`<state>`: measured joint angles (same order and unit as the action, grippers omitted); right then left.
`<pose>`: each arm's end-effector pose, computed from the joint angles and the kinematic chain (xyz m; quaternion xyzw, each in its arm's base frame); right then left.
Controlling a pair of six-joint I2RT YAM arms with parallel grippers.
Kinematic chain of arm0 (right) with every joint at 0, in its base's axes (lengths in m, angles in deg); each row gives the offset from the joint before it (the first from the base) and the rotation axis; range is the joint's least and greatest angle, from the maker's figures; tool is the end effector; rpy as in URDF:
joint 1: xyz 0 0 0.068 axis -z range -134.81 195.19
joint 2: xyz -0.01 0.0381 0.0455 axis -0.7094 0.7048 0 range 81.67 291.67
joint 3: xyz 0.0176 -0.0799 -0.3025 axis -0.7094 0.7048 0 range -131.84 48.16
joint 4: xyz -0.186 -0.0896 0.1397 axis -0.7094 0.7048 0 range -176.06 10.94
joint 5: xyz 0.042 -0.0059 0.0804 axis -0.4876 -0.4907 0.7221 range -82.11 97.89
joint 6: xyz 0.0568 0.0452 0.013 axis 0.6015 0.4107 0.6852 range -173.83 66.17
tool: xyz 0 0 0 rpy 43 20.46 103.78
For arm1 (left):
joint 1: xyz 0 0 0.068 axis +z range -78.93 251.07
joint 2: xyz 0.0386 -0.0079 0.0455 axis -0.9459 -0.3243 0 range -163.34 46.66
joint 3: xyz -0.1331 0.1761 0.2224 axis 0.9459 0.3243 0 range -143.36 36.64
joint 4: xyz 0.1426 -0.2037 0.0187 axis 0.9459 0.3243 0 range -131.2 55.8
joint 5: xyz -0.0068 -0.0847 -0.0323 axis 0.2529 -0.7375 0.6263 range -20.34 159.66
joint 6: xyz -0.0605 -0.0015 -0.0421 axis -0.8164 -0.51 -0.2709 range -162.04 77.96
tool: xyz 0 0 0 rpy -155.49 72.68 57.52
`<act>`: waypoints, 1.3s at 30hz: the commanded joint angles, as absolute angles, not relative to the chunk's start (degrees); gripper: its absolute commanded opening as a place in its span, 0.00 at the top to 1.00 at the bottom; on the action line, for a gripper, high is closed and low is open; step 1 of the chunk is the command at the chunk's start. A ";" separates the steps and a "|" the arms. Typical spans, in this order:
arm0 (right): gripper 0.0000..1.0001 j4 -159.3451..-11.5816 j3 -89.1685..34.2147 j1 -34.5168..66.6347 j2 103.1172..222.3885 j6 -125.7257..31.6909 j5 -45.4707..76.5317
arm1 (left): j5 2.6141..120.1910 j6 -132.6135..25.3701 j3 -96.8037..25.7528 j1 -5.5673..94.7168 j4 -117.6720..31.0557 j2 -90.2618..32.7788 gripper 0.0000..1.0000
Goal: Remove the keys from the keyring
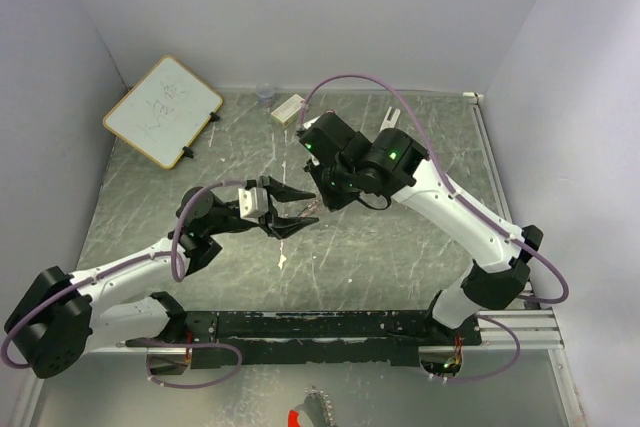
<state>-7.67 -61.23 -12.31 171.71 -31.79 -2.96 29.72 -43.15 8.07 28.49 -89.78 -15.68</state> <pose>0.1647 0.2370 0.4373 -0.2681 0.9215 0.1000 0.2625 0.1365 -0.1790 0.3361 0.4561 0.4404 -0.4706 0.6136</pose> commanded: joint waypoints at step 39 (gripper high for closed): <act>1.00 -7.18 -60.04 -12.56 168.96 -33.27 -2.79 | 38.31 -52.22 10.21 26.47 -121.78 -31.43 0.41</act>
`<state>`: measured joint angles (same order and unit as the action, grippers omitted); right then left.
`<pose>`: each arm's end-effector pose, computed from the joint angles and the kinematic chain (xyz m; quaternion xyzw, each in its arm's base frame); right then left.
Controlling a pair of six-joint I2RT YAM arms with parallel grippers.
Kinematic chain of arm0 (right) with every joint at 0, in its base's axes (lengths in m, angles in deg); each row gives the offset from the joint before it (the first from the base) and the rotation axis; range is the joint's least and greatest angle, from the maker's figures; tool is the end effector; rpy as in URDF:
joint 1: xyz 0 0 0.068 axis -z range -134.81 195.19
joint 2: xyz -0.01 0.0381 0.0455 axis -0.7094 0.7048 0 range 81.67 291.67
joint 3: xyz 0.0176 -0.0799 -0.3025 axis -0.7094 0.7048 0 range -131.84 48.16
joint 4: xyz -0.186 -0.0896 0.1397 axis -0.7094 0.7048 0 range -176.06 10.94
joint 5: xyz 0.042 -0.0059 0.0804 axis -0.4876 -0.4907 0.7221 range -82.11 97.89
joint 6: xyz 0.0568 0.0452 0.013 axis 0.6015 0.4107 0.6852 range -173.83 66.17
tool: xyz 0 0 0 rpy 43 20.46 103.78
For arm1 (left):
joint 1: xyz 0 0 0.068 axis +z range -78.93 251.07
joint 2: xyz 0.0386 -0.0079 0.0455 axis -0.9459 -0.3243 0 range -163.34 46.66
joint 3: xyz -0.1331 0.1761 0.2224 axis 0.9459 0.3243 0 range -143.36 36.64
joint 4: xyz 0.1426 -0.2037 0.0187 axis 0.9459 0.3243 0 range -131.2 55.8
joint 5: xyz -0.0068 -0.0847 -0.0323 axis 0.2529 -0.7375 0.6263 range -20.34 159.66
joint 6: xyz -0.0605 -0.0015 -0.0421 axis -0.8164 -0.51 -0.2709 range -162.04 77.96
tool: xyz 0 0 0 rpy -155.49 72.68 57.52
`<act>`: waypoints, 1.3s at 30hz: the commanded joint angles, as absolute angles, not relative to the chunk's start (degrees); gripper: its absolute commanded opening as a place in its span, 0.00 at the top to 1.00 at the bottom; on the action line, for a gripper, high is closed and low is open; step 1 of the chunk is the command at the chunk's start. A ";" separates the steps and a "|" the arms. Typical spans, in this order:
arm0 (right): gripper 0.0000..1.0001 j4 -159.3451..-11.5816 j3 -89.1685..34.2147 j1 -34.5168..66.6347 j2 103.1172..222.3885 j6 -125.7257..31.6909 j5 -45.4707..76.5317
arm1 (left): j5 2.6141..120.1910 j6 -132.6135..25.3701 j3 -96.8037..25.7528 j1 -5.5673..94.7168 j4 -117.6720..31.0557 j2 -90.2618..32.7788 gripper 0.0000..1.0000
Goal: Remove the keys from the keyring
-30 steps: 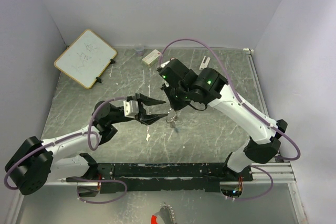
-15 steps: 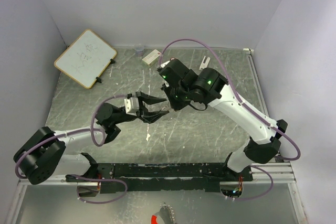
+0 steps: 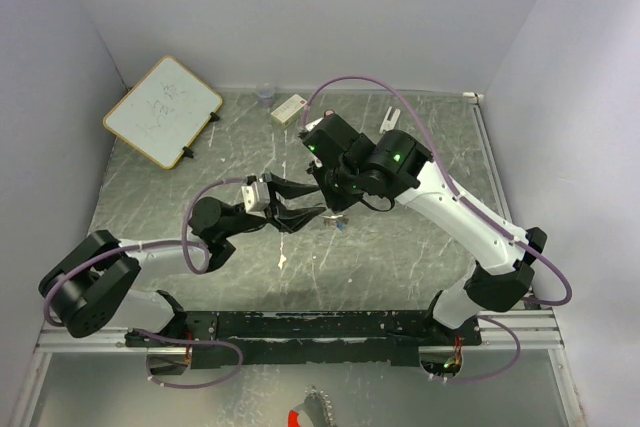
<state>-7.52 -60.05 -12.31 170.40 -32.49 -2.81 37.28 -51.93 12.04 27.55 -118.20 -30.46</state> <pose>0.1606 0.2309 0.4377 -0.2741 0.9199 0.0992 0.2622 0.1626 -0.1997 0.3161 0.3748 0.4296 -0.4978 0.6536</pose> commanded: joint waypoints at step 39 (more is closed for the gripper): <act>1.00 -7.15 -59.66 -12.59 168.65 -33.67 -3.74 | 39.21 -49.16 8.06 23.89 -118.72 -33.75 0.60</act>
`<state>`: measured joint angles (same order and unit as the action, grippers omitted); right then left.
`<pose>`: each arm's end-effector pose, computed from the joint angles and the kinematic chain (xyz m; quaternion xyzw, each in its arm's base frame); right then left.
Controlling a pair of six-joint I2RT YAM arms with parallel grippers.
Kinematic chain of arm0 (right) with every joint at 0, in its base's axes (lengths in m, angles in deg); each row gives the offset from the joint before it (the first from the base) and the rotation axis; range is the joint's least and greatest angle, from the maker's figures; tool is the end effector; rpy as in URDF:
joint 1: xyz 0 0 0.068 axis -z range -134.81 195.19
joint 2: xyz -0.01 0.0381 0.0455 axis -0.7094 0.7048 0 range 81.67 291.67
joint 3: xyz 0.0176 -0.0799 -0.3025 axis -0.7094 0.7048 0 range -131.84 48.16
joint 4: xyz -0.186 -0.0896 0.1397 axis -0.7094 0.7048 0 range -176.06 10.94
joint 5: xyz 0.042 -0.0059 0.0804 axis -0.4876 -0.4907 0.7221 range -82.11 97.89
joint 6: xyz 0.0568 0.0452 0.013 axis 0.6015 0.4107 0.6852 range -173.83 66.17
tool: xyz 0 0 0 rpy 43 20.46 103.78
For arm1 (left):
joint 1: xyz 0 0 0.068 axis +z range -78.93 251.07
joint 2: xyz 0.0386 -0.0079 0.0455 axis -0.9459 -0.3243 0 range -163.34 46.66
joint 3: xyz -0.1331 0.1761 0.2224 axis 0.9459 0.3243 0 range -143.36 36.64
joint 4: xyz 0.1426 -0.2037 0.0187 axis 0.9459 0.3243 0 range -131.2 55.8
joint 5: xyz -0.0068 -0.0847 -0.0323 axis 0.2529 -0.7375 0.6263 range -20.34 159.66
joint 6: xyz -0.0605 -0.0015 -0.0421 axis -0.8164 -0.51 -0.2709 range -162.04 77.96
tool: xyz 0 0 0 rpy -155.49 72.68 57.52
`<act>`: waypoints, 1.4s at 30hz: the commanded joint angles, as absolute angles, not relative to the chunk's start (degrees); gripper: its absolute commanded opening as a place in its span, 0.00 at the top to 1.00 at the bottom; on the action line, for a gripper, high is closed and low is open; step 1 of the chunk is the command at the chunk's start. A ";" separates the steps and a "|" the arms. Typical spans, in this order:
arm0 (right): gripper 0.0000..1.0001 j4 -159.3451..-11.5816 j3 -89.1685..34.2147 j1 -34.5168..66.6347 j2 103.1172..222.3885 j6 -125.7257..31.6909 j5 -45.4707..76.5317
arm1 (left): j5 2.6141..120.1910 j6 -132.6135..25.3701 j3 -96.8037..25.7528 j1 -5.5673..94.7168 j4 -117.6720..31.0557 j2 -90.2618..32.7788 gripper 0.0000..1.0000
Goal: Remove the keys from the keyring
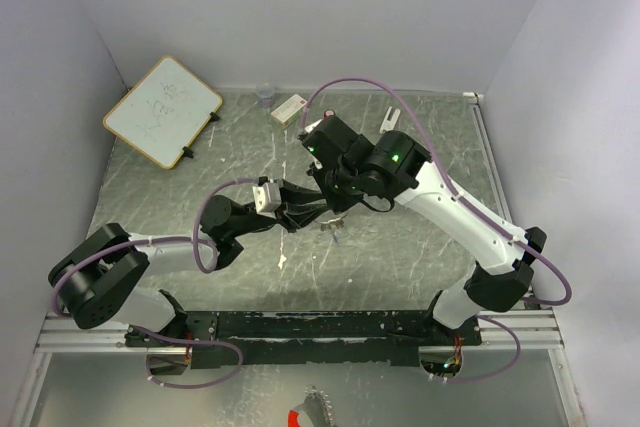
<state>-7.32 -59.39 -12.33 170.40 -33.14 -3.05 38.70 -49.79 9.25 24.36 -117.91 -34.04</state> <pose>0.1607 0.2306 0.4344 -0.2802 0.9200 0.0915 0.2585 0.1647 -0.2210 0.3153 0.3868 0.4244 -0.4989 0.6491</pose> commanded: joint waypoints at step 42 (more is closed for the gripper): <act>1.00 -7.25 -59.07 -12.61 168.13 -33.54 -3.80 | 39.18 -49.00 8.29 23.88 -118.82 -32.61 0.64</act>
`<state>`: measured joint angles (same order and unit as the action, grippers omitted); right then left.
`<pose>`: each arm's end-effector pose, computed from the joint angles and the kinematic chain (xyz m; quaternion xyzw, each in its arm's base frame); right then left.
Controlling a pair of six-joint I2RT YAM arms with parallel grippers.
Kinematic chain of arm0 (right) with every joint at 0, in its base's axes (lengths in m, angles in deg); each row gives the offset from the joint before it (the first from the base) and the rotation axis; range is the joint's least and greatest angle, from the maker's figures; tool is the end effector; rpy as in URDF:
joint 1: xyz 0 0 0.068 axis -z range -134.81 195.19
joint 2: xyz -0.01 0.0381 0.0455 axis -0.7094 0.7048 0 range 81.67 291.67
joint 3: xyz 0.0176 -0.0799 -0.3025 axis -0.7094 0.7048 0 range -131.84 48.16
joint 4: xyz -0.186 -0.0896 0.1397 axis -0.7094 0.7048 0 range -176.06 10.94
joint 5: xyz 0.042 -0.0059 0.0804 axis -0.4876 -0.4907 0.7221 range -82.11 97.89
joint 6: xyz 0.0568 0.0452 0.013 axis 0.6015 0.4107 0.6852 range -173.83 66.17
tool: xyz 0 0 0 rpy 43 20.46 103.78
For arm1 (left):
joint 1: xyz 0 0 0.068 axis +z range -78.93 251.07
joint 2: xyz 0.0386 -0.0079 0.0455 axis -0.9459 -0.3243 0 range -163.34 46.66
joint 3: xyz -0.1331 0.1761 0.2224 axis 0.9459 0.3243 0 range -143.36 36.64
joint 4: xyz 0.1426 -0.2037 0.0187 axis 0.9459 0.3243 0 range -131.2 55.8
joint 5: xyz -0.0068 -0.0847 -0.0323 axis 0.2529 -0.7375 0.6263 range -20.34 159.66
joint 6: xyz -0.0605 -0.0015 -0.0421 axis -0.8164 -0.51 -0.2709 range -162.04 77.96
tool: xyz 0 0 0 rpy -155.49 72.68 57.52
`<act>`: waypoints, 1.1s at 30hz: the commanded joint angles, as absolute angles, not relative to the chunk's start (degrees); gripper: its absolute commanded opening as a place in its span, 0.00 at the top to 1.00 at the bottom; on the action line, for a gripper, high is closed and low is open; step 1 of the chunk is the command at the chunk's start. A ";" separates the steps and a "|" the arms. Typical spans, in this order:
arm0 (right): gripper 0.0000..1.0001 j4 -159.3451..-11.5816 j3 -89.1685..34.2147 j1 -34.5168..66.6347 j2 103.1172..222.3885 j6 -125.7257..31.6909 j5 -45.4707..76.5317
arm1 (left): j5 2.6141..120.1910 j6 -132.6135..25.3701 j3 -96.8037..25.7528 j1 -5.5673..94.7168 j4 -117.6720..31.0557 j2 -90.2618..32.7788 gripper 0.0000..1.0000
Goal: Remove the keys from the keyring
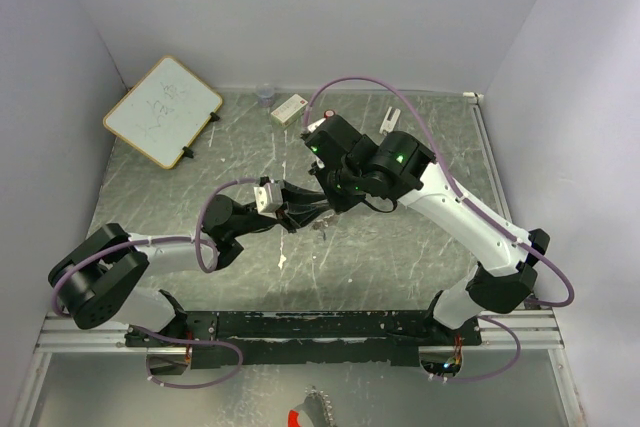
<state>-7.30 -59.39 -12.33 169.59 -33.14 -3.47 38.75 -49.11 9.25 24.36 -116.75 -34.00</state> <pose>0.1585 0.2264 0.4381 -0.2780 0.9184 0.0930 0.2657 0.1654 -0.2216 0.3131 0.3903 0.4302 -0.4945 0.6466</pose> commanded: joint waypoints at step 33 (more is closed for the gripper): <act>1.00 -7.39 -59.18 -12.58 168.39 -33.67 -3.71 | 39.56 -51.78 8.18 23.55 -121.98 -35.47 0.58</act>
